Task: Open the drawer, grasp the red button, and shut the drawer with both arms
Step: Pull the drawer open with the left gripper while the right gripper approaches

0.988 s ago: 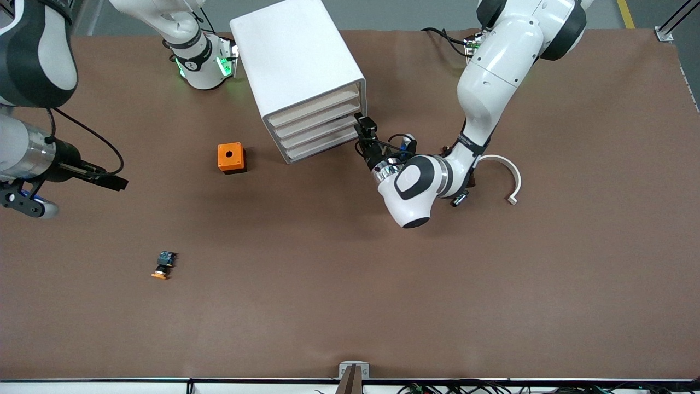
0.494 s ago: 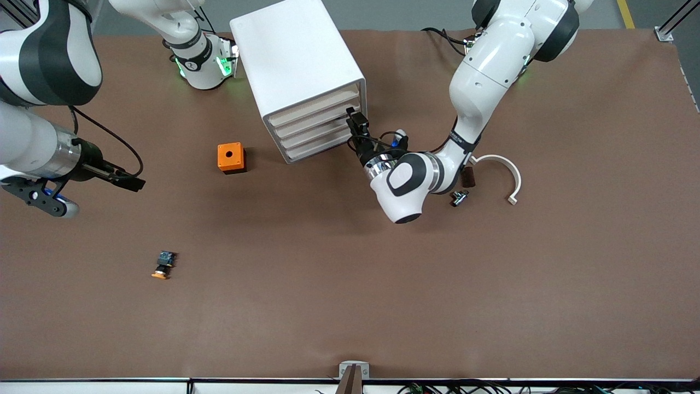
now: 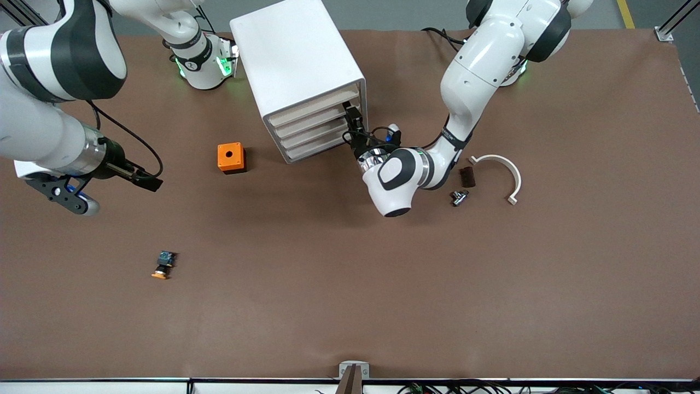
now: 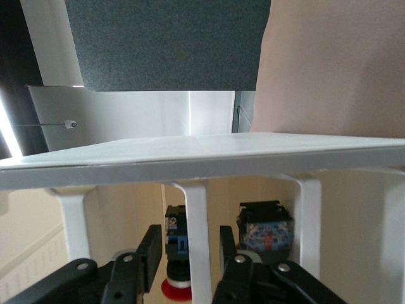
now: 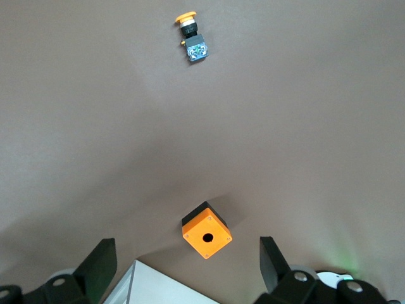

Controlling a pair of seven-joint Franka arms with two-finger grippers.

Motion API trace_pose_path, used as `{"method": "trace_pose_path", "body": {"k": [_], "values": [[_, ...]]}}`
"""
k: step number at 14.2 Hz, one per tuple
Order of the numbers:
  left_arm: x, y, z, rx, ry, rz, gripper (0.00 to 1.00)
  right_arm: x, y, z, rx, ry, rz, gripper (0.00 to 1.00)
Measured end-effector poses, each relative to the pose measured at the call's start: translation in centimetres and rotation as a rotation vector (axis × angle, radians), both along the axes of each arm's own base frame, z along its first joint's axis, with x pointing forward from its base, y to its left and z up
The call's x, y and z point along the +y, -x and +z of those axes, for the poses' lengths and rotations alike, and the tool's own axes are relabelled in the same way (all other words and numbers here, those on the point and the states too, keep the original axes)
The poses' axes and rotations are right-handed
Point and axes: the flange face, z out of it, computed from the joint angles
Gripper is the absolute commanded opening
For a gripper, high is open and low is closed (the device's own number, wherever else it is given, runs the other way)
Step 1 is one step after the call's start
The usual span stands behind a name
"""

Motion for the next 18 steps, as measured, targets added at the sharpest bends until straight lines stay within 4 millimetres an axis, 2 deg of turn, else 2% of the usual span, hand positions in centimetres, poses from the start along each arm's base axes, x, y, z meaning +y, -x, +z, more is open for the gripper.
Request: {"method": "trace_pose_path", "body": {"k": [3, 6, 9, 13, 18], "values": [[-0.4, 1.1, -0.4, 0.016, -0.025, -0.015, 0.19, 2.1, 0.0, -0.5, -0.018, -0.024, -0.038, 1.00], [-0.4, 1.2, -0.5, 0.026, -0.048, -0.015, 0.09, 5.7, 0.5, -1.5, -0.042, -0.021, -0.077, 1.00], [-0.5, 1.3, -0.6, 0.030, -0.057, -0.016, 0.05, 10.5, 1.6, -1.8, -0.062, -0.014, -0.114, 1.00], [0.1, 0.6, -0.6, 0.030, -0.065, -0.002, 0.07, 17.9, 4.1, -3.9, -0.101, -0.008, -0.186, 1.00], [3.1, -2.7, -0.6, 0.033, -0.064, 0.067, 0.10, 26.2, 7.1, -6.5, -0.136, -0.008, -0.284, 1.00]]}}
